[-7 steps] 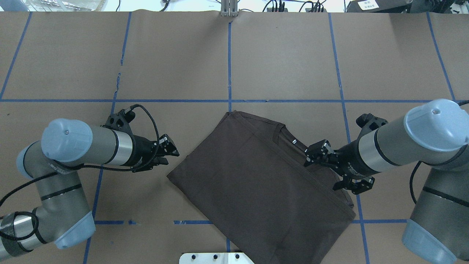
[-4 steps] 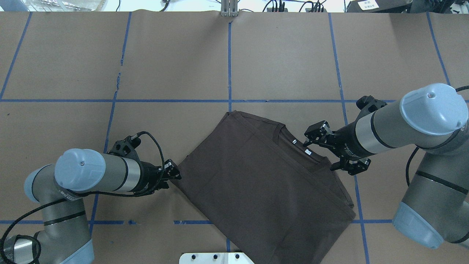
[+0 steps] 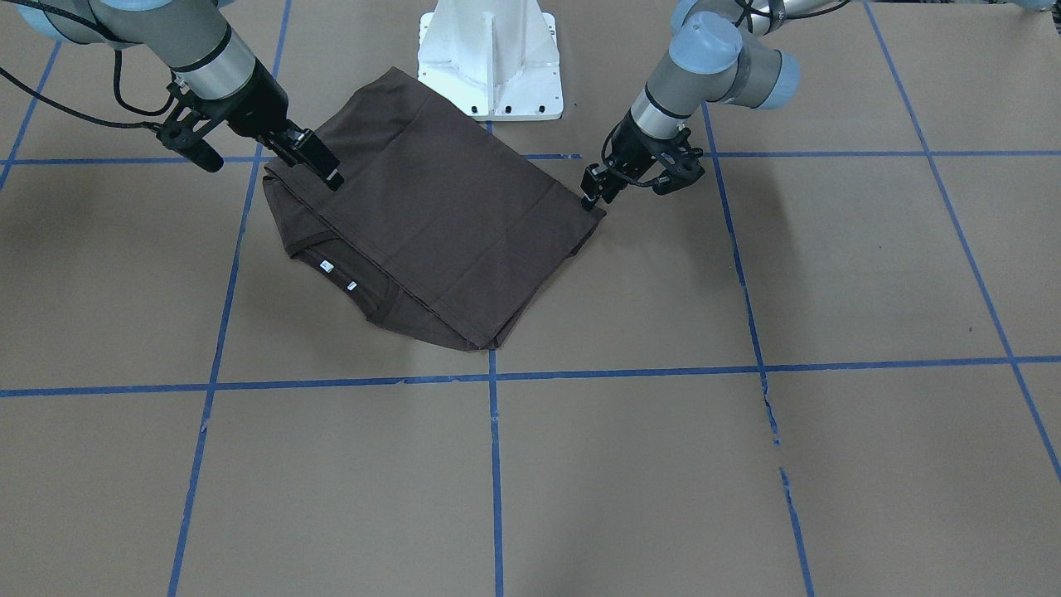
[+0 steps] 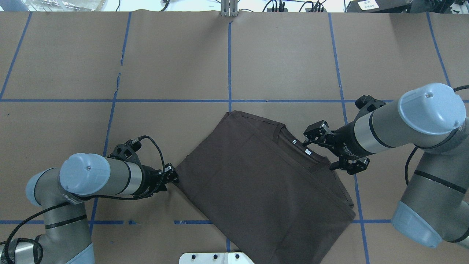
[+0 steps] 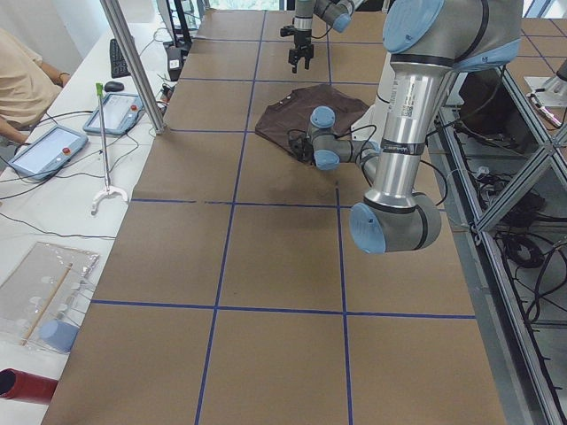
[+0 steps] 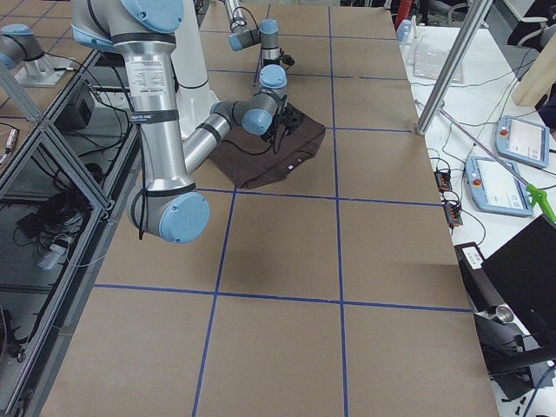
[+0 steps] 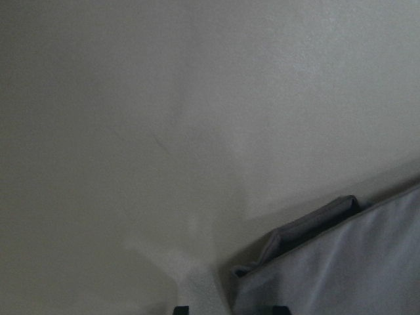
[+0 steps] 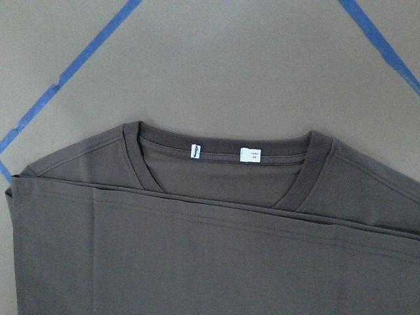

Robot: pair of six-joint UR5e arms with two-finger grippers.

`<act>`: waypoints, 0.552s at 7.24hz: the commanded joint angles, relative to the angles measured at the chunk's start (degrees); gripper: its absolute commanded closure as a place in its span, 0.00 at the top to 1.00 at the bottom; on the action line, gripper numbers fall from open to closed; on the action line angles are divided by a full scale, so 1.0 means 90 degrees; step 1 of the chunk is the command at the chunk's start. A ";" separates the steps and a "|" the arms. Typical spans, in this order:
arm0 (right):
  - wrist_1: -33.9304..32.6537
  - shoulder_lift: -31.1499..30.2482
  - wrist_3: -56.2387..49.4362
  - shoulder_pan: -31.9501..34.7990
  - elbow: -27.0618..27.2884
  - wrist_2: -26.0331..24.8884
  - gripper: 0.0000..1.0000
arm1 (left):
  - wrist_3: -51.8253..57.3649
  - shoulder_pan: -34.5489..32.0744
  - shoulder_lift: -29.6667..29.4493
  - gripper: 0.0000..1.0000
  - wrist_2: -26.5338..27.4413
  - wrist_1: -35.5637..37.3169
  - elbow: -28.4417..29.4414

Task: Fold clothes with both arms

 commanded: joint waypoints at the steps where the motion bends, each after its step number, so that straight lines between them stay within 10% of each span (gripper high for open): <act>1: 0.0000 -0.0008 0.0000 0.0005 0.0012 -0.0008 1.00 | 0.0045 0.0013 -0.0020 0.50 0.0297 0.0003 0.0070; 3: 0.0000 -0.0018 0.0000 0.0005 0.0012 -0.0066 1.00 | 0.0045 0.0003 -0.0040 0.34 0.0339 0.0003 0.0090; 4: 0.0000 -0.0028 0.0000 0.0005 0.0012 -0.0143 1.00 | 0.0035 -0.0006 -0.0049 0.00 0.0348 0.0003 0.0081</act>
